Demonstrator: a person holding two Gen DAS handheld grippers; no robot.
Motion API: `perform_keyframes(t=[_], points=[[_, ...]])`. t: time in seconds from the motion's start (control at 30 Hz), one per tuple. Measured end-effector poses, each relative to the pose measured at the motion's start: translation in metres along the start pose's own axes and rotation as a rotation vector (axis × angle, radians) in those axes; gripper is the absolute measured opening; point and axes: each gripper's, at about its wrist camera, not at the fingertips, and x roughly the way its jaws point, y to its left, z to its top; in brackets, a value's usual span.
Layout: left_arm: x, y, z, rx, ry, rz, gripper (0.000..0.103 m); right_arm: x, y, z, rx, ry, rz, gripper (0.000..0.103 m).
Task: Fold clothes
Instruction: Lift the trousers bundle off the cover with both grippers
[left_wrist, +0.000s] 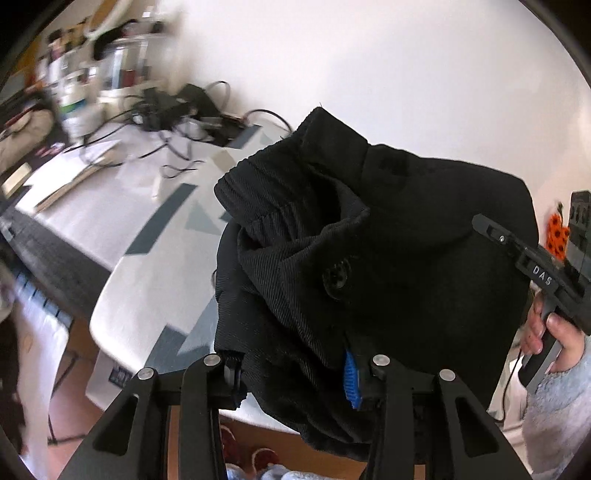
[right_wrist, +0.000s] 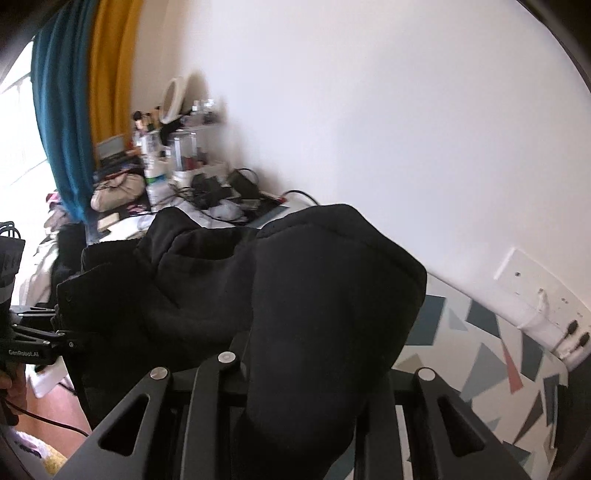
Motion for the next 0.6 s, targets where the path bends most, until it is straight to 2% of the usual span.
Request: perform_keyframes(t=[0.1,0.37,0.5,0.6], points=[[-0.035,-0.007,0.001,-0.008,-0.057,0.054,0.038,-0.010,0.012,0.005,-0.039,-0.031,0.045,0.024],[-0.114,-0.003,-0.011,-0.068,-0.237,0.206,0.038,-0.026,0.061,0.048,-0.135,-0.158,0.189,0.024],[-0.144,0.015,-0.027,-0.129,-0.275,0.259,0.038,-0.030,0.096,0.064,-0.187,-0.191,0.267,0.024],[-0.161,0.035,-0.045,-0.191,-0.284,0.287,0.038,-0.021,0.130,0.065,-0.232,-0.174,0.315,0.024]])
